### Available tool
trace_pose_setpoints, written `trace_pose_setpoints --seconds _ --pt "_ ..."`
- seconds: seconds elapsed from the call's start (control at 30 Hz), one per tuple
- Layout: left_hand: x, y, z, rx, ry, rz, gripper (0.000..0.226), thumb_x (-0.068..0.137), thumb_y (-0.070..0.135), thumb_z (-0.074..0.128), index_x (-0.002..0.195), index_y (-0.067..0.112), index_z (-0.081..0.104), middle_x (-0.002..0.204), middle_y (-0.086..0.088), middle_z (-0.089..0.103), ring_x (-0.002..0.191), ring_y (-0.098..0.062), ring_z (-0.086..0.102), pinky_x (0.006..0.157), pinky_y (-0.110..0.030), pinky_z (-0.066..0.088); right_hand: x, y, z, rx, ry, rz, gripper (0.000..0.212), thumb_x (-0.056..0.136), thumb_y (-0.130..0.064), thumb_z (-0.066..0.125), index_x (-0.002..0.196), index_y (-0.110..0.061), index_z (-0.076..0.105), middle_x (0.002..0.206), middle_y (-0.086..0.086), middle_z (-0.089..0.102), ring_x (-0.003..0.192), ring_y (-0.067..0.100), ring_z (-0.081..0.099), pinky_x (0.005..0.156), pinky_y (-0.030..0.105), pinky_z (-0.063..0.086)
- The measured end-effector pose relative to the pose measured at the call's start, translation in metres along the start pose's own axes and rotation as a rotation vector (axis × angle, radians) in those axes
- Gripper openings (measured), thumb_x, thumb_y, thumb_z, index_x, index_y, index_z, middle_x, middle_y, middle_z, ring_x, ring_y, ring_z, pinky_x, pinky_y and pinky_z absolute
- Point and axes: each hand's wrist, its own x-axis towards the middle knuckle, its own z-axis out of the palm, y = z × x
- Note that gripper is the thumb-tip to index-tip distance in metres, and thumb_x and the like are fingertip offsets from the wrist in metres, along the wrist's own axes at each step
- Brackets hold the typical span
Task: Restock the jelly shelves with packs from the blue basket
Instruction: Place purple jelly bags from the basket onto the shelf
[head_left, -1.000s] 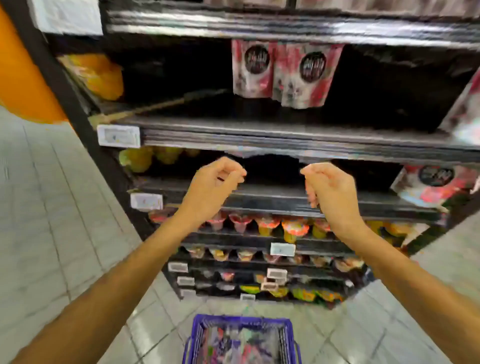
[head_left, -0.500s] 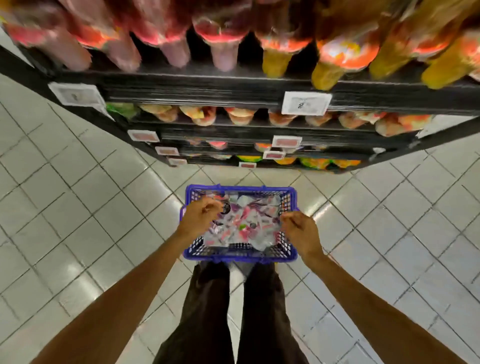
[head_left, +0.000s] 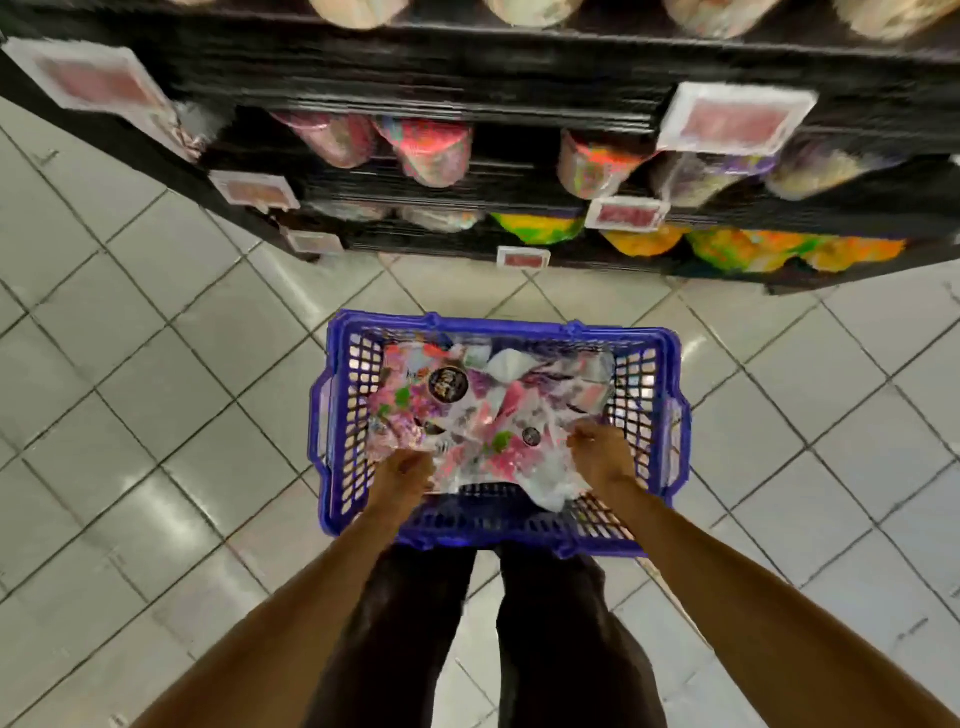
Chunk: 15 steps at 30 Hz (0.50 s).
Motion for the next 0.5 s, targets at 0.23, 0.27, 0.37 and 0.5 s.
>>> trace_pose_setpoints --seconds 0.23,0.27,0.37,0.5 --pt "0.062 -0.008 0.078 -0.144 -0.101 -0.047 0.011 0.098 0.013 0.056 0.095 0.008 0.064 0.078 -0.005 0.067 0.065 -0.017 0.06 0.057 -0.026 0.053 0.101 0.013 0.004 -0.651 0.212 -0.236 0.075 0.083 -0.031 0.073 0.146 -0.023 0.033 0.159 0.01 0.019 0.14 0.036 0.031 0.106 0.047 0.04" --pt "0.068 -0.009 0.091 -0.111 -0.14 -0.016 0.014 0.098 0.014 0.055 0.091 0.013 0.067 0.073 0.001 0.07 0.064 -0.014 0.062 0.06 -0.025 0.054 0.111 0.012 0.006 -0.714 0.209 -0.249 0.081 0.083 -0.035 0.074 0.148 -0.027 0.026 0.16 0.009 0.015 0.141 0.036 0.03 0.105 0.049 0.042" --pt "0.076 -0.002 0.117 -0.025 -0.226 0.034 0.023 0.098 0.014 0.054 0.079 0.021 0.065 0.066 0.002 0.069 0.056 -0.01 0.059 0.056 -0.022 0.053 0.131 0.015 0.018 -0.716 0.206 -0.244 0.079 0.087 -0.021 0.072 0.15 -0.025 0.025 0.16 0.011 0.009 0.138 0.038 0.036 0.095 0.043 0.051" --pt "0.083 0.011 0.135 -0.051 -0.234 -0.012 0.018 0.096 0.021 0.058 0.083 0.011 0.066 0.068 -0.01 0.065 0.052 -0.02 0.058 0.044 -0.021 0.047 0.126 0.016 0.016 -0.686 0.239 -0.302 0.041 0.092 -0.021 0.063 0.132 -0.017 0.056 0.142 0.012 0.036 0.115 0.033 0.056 0.081 0.036 0.054"
